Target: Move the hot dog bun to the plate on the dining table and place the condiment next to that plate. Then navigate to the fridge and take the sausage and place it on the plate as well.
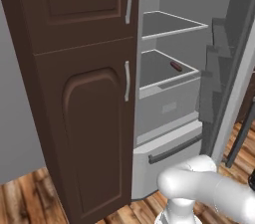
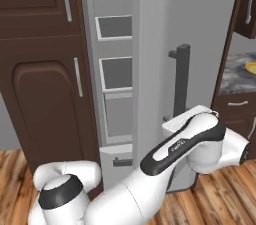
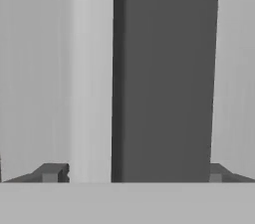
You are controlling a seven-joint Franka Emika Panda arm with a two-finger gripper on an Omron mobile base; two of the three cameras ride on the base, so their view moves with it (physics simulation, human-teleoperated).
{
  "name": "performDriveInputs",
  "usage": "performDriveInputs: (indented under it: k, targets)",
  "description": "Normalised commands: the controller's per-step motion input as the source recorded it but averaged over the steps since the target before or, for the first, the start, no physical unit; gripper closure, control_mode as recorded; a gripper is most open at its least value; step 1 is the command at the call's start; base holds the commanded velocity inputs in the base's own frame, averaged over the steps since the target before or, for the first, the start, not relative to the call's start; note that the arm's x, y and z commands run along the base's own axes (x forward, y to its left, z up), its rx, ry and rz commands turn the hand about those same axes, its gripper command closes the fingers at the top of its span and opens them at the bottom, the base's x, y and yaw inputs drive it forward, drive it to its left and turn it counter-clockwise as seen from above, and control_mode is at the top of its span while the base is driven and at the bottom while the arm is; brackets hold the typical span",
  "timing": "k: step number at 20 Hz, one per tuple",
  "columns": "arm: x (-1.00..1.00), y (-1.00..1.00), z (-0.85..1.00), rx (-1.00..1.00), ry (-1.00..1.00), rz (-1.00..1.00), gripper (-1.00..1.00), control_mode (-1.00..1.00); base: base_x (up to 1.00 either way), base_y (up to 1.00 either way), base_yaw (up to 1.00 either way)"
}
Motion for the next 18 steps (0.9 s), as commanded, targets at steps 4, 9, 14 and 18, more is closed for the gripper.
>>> performDriveInputs:
  k: [4, 9, 14, 18]
  targets:
    - [-1.00, 0.40, 0.00, -0.26, -0.25, -0.11, -1.00, -1.00, 0.00, 0.00, 0.00]
    - [-1.00, 0.68, -0.04, -0.28, -0.26, -0.14, -1.00, -1.00, 0.00, 0.00, 0.00]
    - [-1.00, 0.52, -0.03, -0.27, -0.20, -0.14, -1.00, -1.00, 0.00, 0.00, 0.00]
    - [-1.00, -0.17, 0.00, -0.15, -0.10, -0.17, -1.00, -1.00, 0.00, 0.00, 0.00]
